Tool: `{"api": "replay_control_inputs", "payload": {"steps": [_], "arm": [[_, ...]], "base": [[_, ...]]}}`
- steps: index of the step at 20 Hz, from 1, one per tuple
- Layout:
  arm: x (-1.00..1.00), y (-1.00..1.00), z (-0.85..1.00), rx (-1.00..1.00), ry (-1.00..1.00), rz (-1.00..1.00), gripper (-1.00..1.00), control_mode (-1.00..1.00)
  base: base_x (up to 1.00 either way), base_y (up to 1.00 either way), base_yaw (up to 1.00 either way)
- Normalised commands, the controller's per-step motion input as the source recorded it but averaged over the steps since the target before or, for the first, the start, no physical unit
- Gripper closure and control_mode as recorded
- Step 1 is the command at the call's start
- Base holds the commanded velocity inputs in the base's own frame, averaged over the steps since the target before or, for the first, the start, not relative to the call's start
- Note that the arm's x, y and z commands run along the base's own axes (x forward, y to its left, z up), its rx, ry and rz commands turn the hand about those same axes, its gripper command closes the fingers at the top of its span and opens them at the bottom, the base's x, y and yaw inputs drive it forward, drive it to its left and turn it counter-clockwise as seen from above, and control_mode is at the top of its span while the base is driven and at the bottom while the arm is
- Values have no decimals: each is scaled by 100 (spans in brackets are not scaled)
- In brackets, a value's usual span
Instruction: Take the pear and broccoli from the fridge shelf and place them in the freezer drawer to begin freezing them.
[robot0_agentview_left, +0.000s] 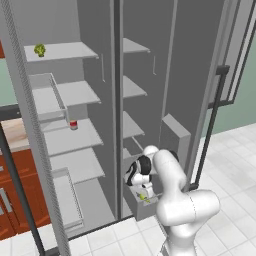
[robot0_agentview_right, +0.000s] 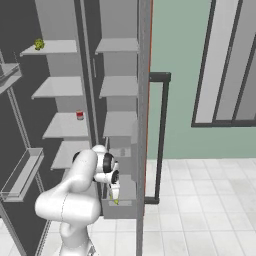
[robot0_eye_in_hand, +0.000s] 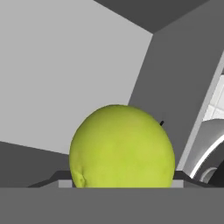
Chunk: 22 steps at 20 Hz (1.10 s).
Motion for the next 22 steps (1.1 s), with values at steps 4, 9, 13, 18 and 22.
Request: {"api": "replay_control_inputs", "payload": {"steps": [4, 9, 13, 18, 22], "arm": [[-38, 0, -58, 0, 0, 0, -100, -100], [-41, -3, -47, 0, -1, 0, -100, -100], [-46, -4, -15, 0, -11, 0, -100, -100], [-35, 0, 0, 0, -17, 0, -100, -100], [-32, 0, 30, 0, -32, 0, -100, -100]], "base": [[0, 0, 0], [0, 0, 0], [0, 0, 0], [0, 0, 0], [0, 0, 0]]}}
